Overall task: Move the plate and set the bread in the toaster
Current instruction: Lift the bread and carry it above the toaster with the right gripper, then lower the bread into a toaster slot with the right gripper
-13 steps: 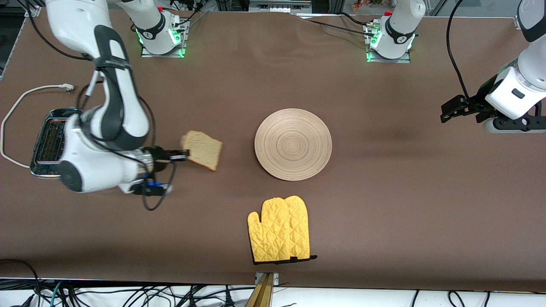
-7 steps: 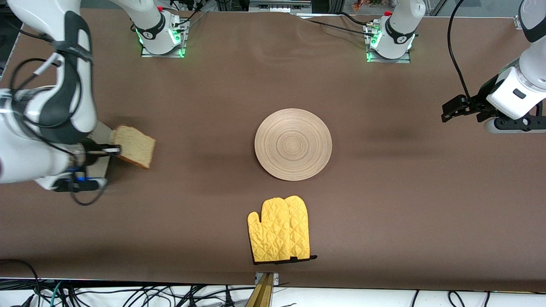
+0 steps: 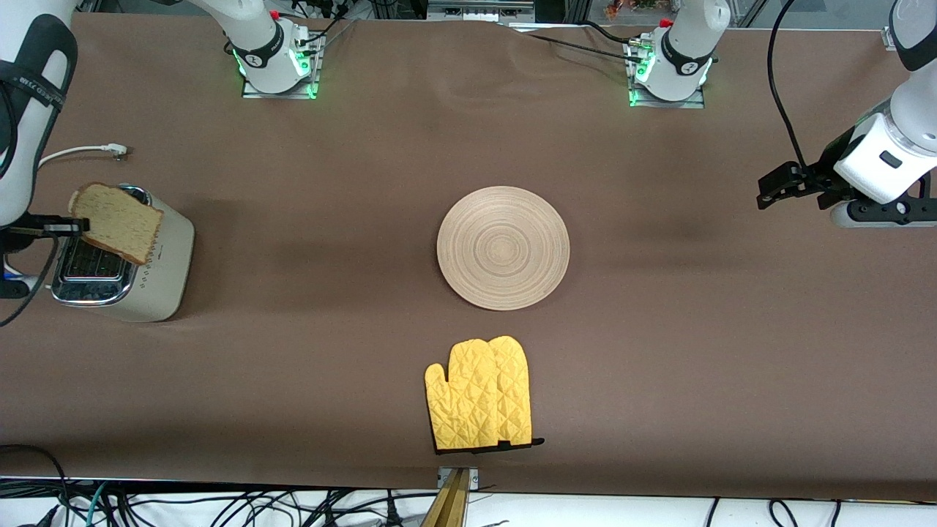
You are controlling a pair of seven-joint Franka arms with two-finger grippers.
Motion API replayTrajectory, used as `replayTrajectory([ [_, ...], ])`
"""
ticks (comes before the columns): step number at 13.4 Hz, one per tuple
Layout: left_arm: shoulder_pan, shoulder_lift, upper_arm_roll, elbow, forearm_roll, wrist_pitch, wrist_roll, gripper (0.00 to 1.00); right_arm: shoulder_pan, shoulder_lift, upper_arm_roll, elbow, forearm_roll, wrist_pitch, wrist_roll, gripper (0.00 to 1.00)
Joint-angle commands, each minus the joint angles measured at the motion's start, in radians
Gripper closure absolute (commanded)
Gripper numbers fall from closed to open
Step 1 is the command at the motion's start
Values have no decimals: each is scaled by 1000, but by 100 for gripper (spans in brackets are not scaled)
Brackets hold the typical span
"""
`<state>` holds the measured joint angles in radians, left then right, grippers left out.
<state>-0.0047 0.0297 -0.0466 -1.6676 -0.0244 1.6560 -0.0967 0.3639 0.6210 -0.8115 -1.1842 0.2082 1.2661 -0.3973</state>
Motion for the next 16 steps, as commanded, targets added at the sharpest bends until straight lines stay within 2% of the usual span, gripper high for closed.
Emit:
replayTrajectory([
  [1, 3, -8, -1, 9, 41, -16, 11, 0, -3, 9, -60, 3, -36, -2, -90, 100],
  [6, 3, -8, 1, 9, 41, -15, 11, 0, -60, 40, -58, -5, -89, 68, -169, 100],
  [12, 3, -7, 1, 9, 41, -16, 8, 0, -120, 95, -55, -6, -90, 159, -272, 100],
  [16, 3, -7, -1, 9, 66, -18, 8, 0, -129, 98, -54, -18, -89, 186, -298, 100],
])
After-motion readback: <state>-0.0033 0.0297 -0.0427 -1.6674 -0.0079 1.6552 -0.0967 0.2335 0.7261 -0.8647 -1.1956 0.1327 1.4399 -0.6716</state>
